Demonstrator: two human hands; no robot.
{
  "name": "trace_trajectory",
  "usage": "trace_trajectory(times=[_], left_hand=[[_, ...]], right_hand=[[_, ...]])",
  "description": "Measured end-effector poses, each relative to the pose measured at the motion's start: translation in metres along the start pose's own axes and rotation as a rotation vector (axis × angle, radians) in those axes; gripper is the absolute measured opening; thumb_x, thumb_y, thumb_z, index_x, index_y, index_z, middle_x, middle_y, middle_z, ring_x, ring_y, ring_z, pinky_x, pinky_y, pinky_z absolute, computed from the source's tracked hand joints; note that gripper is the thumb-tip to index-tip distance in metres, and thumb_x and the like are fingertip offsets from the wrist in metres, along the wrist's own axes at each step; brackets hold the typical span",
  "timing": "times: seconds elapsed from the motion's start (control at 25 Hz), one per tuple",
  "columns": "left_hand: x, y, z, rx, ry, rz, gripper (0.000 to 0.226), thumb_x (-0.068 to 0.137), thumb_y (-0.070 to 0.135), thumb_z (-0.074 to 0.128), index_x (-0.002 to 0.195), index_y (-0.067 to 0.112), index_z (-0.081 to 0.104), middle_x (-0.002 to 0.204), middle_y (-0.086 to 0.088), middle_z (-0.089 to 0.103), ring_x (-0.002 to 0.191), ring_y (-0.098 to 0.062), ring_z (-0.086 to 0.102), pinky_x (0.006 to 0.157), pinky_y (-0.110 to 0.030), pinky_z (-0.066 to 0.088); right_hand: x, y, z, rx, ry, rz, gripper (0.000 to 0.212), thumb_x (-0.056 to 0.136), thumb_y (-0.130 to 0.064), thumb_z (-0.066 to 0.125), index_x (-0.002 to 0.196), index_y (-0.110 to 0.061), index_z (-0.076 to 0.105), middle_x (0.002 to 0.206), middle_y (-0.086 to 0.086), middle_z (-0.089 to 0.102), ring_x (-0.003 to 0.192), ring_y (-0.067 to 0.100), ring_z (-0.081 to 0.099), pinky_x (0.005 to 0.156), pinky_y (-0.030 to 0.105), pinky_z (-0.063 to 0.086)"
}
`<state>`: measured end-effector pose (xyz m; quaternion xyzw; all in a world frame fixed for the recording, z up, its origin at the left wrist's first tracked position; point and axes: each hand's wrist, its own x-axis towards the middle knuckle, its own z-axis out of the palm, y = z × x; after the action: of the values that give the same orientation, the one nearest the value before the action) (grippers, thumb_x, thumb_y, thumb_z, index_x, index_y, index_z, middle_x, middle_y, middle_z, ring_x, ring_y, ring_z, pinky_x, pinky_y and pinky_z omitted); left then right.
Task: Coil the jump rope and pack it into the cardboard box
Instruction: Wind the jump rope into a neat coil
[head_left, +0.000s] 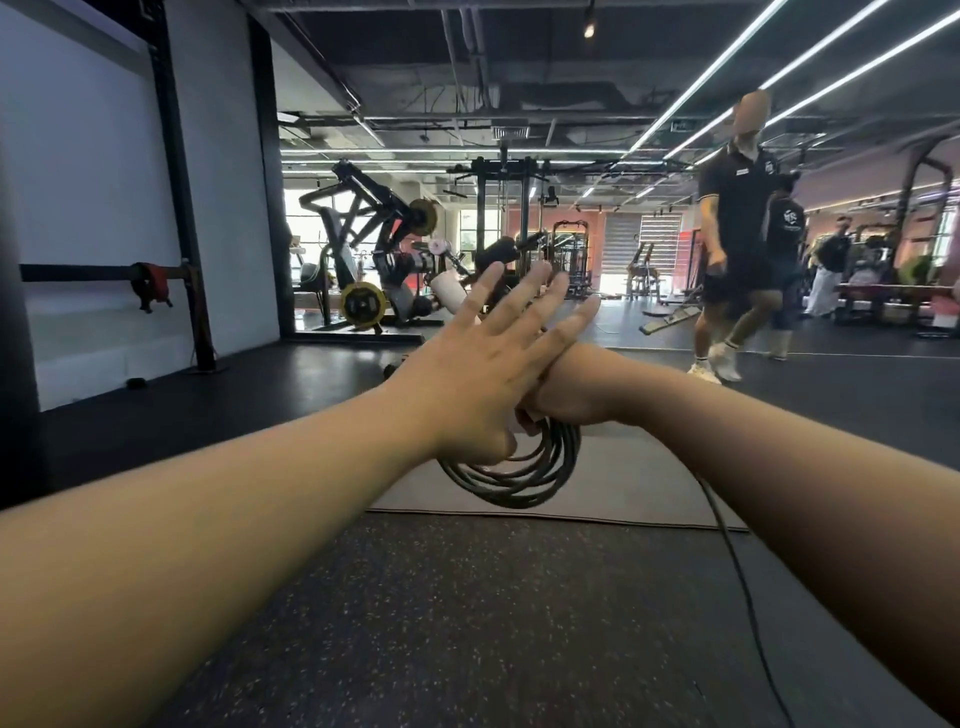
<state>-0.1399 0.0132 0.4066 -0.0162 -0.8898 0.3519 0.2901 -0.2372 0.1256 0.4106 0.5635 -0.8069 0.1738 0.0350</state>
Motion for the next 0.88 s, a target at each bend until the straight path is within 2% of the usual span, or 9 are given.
trace_trajectory(times=[0.08, 0.12, 0.2, 0.24, 0.32, 0.56, 0.68, 0.76, 0.88], left_hand=[[0.007, -0.002, 0.005, -0.062, 0.004, -0.063, 0.115, 0.079, 0.036, 0.071, 0.16, 0.024, -0.01, 0.146, -0.01, 0.054, 0.149, -0.029, 0.03, 0.123, -0.05, 0.003], [0.006, -0.006, 0.006, -0.129, 0.012, -0.14, 0.104, 0.083, 0.032, 0.069, 0.161, 0.026, 0.0, 0.122, -0.005, 0.069, 0.134, -0.029, 0.051, 0.119, -0.048, 0.024], [0.0, -0.021, 0.011, -0.224, 0.029, -0.248, 0.06, 0.091, 0.03, 0.06, 0.146, 0.026, 0.038, 0.091, -0.001, 0.068, 0.1, -0.03, 0.068, 0.082, -0.043, 0.054], [-0.005, -0.028, 0.014, -0.249, 0.009, -0.258, 0.034, 0.093, 0.028, 0.056, 0.126, 0.023, 0.052, 0.084, 0.0, 0.062, 0.089, -0.03, 0.067, 0.069, -0.039, 0.052], [-0.014, -0.039, 0.018, -0.293, -0.011, -0.293, 0.002, 0.093, 0.022, 0.054, 0.094, 0.022, 0.051, 0.08, -0.001, 0.061, 0.079, -0.03, 0.064, 0.059, -0.034, 0.042], [-0.027, -0.06, 0.025, -0.833, 0.05, -0.794, 0.015, 0.099, 0.031, 0.059, 0.09, 0.021, 0.065, 0.07, 0.003, 0.069, 0.058, -0.013, 0.059, 0.051, -0.026, 0.038], [-0.029, -0.061, 0.025, -1.399, 0.2, -1.179, 0.015, 0.098, 0.02, 0.063, 0.104, 0.008, 0.069, 0.069, -0.001, 0.068, 0.056, -0.015, 0.062, 0.052, -0.027, 0.051], [-0.023, -0.052, 0.026, -1.797, 0.309, -1.404, 0.014, 0.098, 0.013, 0.062, 0.108, 0.004, 0.066, 0.072, -0.005, 0.066, 0.055, -0.017, 0.065, 0.053, -0.031, 0.057], [0.0, -0.027, 0.031, -2.004, 0.307, -1.634, 0.014, 0.101, 0.011, 0.053, 0.09, 0.009, 0.062, 0.074, -0.005, 0.066, 0.05, -0.021, 0.065, 0.045, -0.035, 0.058]], right_hand=[[-0.002, -0.001, -0.008, 0.121, -0.001, -0.021, 0.016, 0.098, -0.015, 0.059, 0.095, -0.004, 0.07, 0.08, 0.01, 0.071, 0.063, 0.005, 0.059, 0.069, 0.027, 0.047], [-0.003, -0.002, -0.012, 0.23, 0.001, -0.023, 0.014, 0.097, -0.02, 0.064, 0.097, -0.007, 0.07, 0.084, 0.014, 0.073, 0.064, 0.007, 0.062, 0.067, 0.026, 0.051], [-0.004, 0.0, -0.023, 0.315, -0.02, 0.009, 0.028, 0.091, -0.038, 0.072, 0.105, -0.013, 0.069, 0.086, 0.01, 0.069, 0.065, 0.011, 0.059, 0.06, 0.025, 0.048], [-0.005, 0.004, -0.029, 0.322, -0.04, 0.046, 0.039, 0.087, -0.048, 0.073, 0.108, -0.015, 0.069, 0.087, 0.007, 0.065, 0.065, 0.013, 0.055, 0.057, 0.027, 0.045], [-0.008, 0.017, -0.038, 0.34, -0.092, 0.102, 0.055, 0.081, -0.063, 0.071, 0.107, -0.015, 0.071, 0.086, 0.006, 0.064, 0.062, 0.016, 0.049, 0.054, 0.03, 0.04], [-0.027, 0.057, -0.063, 0.524, -0.002, 0.194, 0.034, 0.095, -0.04, 0.067, 0.075, -0.011, 0.067, 0.056, 0.003, 0.041, 0.05, 0.019, 0.045, 0.053, 0.032, 0.051], [-0.029, 0.072, -0.056, 0.819, 0.217, 0.28, 0.033, 0.092, -0.041, 0.07, 0.073, -0.017, 0.057, 0.054, 0.001, 0.038, 0.05, 0.021, 0.047, 0.056, 0.034, 0.057], [-0.024, 0.07, -0.042, 1.082, 0.322, 0.312, 0.032, 0.092, -0.042, 0.07, 0.083, -0.015, 0.056, 0.059, 0.001, 0.046, 0.058, 0.024, 0.056, 0.067, 0.041, 0.065], [-0.011, 0.037, -0.02, 1.364, 0.265, 0.196, 0.038, 0.093, -0.054, 0.061, 0.095, -0.017, 0.054, 0.089, 0.01, 0.065, 0.09, 0.035, 0.069, 0.08, 0.053, 0.064]])
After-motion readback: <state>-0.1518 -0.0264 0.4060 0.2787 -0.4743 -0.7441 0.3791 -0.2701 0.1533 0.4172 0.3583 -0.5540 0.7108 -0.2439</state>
